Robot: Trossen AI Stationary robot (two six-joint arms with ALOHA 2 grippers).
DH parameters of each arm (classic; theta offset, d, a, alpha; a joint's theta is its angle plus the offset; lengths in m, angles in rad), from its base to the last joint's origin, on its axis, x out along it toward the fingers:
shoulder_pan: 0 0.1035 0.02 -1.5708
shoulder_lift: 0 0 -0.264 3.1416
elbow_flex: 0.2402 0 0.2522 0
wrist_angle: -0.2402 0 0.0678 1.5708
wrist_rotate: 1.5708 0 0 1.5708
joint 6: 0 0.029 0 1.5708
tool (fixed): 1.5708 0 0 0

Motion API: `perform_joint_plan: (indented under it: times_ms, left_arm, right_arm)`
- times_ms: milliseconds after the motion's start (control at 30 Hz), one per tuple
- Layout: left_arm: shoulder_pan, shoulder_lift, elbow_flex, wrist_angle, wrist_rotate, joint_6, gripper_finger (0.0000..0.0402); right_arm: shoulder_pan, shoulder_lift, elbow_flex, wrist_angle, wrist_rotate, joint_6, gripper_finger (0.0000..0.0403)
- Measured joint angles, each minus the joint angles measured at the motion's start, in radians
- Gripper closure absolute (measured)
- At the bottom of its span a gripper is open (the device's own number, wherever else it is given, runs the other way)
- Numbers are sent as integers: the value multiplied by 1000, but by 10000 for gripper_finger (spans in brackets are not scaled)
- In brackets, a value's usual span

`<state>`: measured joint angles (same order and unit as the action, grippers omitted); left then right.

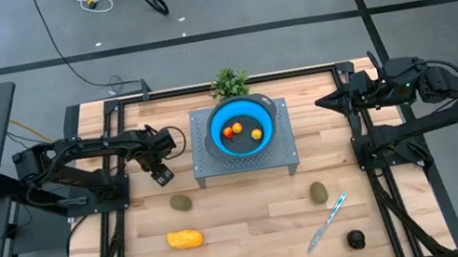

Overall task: Pick & Place Fruit
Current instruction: Put the orange pear into the strainer bowl on the shelf

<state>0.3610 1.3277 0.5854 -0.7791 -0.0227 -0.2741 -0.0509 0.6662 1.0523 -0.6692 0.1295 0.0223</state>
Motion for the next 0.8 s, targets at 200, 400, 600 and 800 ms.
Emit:
perform_joint_plan:
  times_ms: [200, 400, 600, 800]
  left_arm:
    - [0, 0, 0, 0, 0, -1, 251]
    - [0, 0, 0, 0, -1, -1, 251]
    - [0, 0, 0, 0, -1, -1, 257]
    - [0, 0, 0, 0, -1, -1, 256]
  right_arm:
    - [0, 0, 0, 0, 0, 0, 396]
    - [0, 0, 0, 0, 0, 0, 396]
    - [0, 0, 0, 0, 0, 0, 396]
    - [0, 0, 0, 0, -1, 26, 396]
